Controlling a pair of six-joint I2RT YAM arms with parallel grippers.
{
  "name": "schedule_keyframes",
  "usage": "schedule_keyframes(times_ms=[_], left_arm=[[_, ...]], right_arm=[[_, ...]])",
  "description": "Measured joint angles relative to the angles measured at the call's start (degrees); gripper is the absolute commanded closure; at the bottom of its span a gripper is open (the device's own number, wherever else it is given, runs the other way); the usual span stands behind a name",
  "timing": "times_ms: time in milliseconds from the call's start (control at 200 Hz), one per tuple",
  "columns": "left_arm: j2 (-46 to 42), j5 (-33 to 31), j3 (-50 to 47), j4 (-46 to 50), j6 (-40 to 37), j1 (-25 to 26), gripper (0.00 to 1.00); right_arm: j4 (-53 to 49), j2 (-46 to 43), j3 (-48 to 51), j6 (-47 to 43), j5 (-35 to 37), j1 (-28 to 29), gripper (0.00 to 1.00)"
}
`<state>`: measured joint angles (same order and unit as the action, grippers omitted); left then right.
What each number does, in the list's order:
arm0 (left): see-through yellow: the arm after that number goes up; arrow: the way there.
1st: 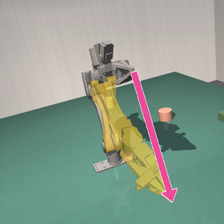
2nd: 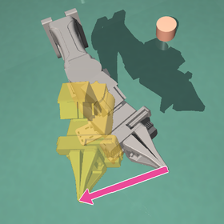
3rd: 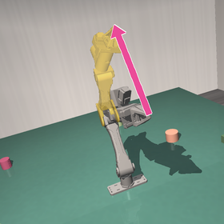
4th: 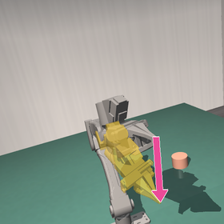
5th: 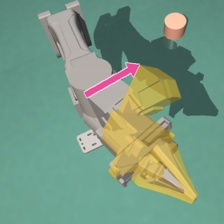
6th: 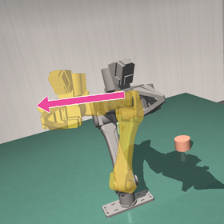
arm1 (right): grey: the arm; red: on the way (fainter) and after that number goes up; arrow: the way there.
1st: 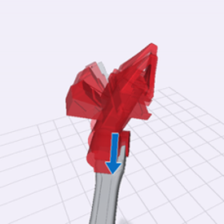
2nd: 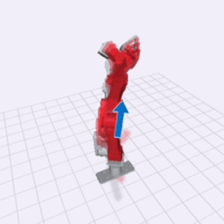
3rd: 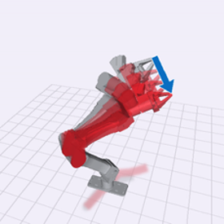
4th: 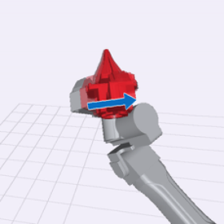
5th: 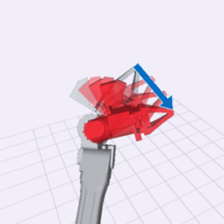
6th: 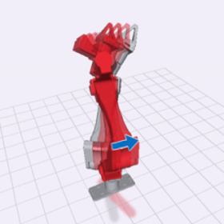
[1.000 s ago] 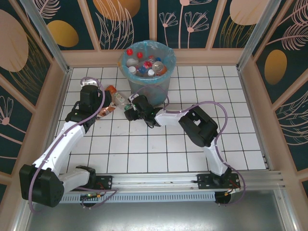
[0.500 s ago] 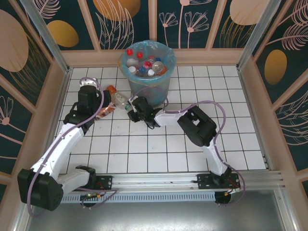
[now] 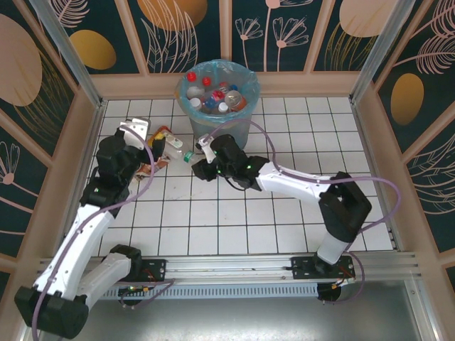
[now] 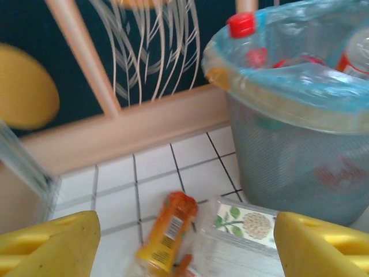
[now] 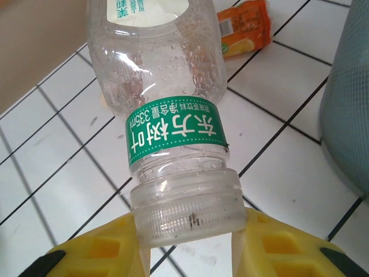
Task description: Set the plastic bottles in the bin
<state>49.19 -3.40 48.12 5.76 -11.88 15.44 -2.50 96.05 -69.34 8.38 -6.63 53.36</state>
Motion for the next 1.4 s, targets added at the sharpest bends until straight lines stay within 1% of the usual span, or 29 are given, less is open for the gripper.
schedule_keyframes(times_ms=[70, 135, 200, 245, 345, 425, 490, 591, 761, 891, 1026, 1061, 1156, 1226, 1261, 1326, 1401], left_arm=[[-2.5, 2.4, -0.3, 0.0, -5.9, 0.3, 0.20], [-4.2, 5.8, -0.3, 0.2, -12.4, 0.6, 0.19], [-5.8, 9.8, -0.7, 0.9, -18.9, 1.4, 0.10], [-7.6, 12.9, -1.8, 1.3, -23.6, 2.0, 0.07], [-11.8, 18.7, -4.8, 2.3, -31.2, 2.8, 0.08], [-13.7, 21.4, -6.0, 1.7, -33.9, 2.9, 0.10], [-15.0, 22.8, -7.0, -0.8, -34.0, 2.9, 0.10], [-17.4, 24.1, -10.8, -7.6, -32.4, 2.9, 0.10], [-18.6, 24.9, -16.5, -15.2, -29.4, 2.9, 0.12], [-17.5, 24.9, -19.4, -17.9, -27.6, 2.9, 0.12], [-16.4, 24.9, -20.8, -19.0, -26.6, 2.9, 0.13], [-16.3, 24.8, -21.0, -19.1, -26.4, 2.9, 0.12], [-16.4, 24.8, -21.4, -19.5, -25.8, 2.9, 0.12], [-16.5, 24.9, -21.6, -19.7, -25.4, 2.9, 0.12], [-16.5, 24.9, -21.7, -19.7, -25.3, 2.9, 0.12], [-16.6, 24.9, -22.0, -19.8, -25.1, 2.9, 0.12], [-16.6, 24.9, -22.3, -20.1, -24.9, 2.9, 0.12]], right_arm=[[-2.9, -2.2, 0.3, 0.7, -1.6, 0.0, 0.83], [-5.9, -4.2, 0.3, 1.0, -2.9, 0.0, 0.84], [-9.1, -6.1, 0.0, 1.1, -3.9, 0.0, 0.85], [-12.4, -7.1, -1.1, 1.1, -4.2, 0.0, 0.85], [-18.4, -8.2, -5.1, 0.9, -4.5, -0.2, 0.85], [-23.1, -9.5, -9.0, 0.7, -5.1, -0.7, 0.86], [-26.3, -10.5, -12.7, 0.7, -5.1, -2.0, 0.86], [-29.9, -11.4, -19.0, 0.6, -4.8, -5.4, 0.86], [-36.0, -9.5, -30.7, 0.2, -0.6, -12.7, 0.85], [-41.8, -1.8, -42.2, -0.6, 2.6, -17.1, 0.84], [-49.3, 10.5, -56.2, -1.2, 6.7, -19.3, 0.79], [-51.1, 13.6, -59.6, -1.4, 7.6, -19.5, 0.76], [-55.8, 21.7, -69.4, -2.1, 10.1, -19.6, 0.62], [-58.0, 25.6, -74.4, -2.5, 11.8, -19.6, 0.44], [-58.4, 26.5, -75.3, -2.8, 12.5, -19.7, 0.38], [-58.9, 26.7, -75.4, -3.1, 13.8, -19.7, 0.34], [-58.5, 26.6, -75.1, -3.4, 15.2, -19.7, 0.33]])
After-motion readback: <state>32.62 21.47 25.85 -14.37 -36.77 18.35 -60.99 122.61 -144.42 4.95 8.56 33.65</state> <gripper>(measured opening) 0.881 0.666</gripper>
